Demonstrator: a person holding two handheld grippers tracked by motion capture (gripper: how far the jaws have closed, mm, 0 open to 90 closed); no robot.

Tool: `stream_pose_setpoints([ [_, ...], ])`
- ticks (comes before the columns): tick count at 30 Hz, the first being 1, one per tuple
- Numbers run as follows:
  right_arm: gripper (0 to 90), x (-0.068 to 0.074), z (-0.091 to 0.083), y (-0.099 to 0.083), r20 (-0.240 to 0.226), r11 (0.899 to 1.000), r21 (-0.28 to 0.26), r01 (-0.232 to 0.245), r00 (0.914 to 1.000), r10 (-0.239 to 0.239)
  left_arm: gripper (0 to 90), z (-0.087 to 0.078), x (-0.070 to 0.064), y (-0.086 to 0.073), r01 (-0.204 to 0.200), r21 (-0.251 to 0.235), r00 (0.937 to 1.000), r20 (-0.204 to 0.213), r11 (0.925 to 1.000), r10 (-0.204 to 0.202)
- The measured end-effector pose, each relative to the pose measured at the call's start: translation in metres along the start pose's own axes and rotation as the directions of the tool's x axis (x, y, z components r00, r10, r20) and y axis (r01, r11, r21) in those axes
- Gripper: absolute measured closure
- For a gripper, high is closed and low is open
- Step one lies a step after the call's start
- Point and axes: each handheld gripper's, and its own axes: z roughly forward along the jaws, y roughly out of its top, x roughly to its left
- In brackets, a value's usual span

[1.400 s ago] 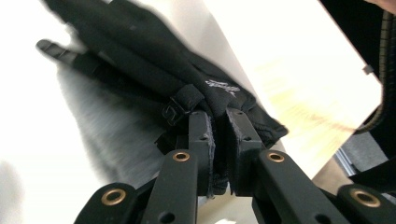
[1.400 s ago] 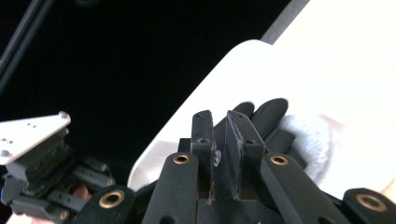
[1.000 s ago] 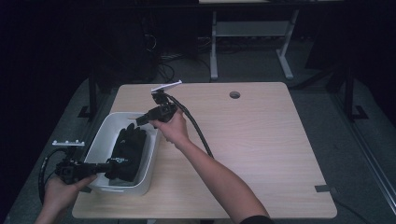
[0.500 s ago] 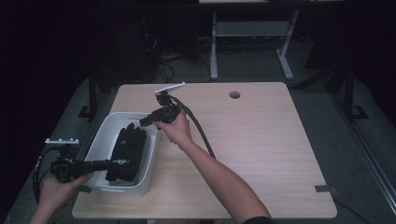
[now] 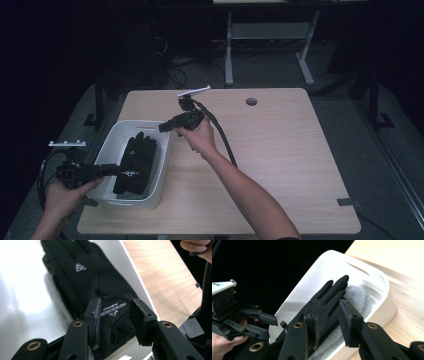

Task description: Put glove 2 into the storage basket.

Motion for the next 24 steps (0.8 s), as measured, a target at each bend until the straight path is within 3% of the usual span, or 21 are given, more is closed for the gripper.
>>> stream_pose_setpoints([
  [24, 62.0, -0.012, -0.055, -0.007, 0.008, 0.998, -0.068, 0.001, 1.0000, -0.001, 55.5, 0.022, -0.038, 0.028, -0.069, -0.015, 0.9948, 0.074, 0.9975, 0.070],
])
